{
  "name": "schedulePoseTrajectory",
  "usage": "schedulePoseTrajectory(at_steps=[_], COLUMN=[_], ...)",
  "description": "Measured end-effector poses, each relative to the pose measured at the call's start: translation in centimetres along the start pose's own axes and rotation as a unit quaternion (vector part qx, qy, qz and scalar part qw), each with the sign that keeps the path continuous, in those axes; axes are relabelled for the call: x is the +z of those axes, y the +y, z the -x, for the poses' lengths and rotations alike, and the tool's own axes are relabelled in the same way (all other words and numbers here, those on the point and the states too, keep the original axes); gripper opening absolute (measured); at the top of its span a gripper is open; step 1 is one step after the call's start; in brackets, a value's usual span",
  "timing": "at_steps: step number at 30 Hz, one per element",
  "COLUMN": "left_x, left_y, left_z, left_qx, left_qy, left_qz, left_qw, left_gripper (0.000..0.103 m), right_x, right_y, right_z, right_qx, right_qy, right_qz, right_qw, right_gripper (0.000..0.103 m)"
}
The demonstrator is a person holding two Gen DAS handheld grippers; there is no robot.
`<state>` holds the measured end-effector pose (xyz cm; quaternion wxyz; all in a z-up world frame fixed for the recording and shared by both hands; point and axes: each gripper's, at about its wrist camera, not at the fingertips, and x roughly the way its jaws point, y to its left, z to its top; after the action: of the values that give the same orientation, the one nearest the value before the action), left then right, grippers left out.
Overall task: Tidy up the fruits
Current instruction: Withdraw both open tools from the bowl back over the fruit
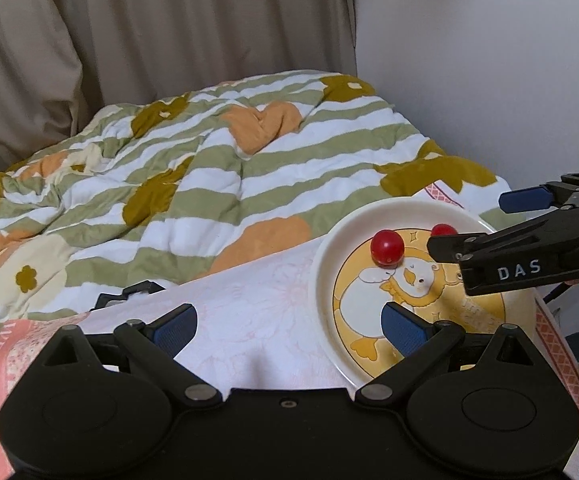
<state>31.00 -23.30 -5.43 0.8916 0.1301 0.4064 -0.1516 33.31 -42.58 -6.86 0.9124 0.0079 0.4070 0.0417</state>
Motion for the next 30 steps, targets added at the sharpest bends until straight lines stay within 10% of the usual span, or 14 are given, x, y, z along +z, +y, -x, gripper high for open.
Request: schedulePoseTrajectory(at_steps=[30], left_x=[-10.1], left_y=[5.1], left_z=[19.1], left_qx=[0.105], left_qy=[-0.112], left_qz=[0.096], left_qw=[0.9836], left_gripper=[0.101], right_x=[-6.0], right_y=[8.1], right_z=[19.4], right_qx=[0.015], right_qy=[-0.048], right_qz=[0.028], right_qw=[0.998], right_gripper=[0.103])
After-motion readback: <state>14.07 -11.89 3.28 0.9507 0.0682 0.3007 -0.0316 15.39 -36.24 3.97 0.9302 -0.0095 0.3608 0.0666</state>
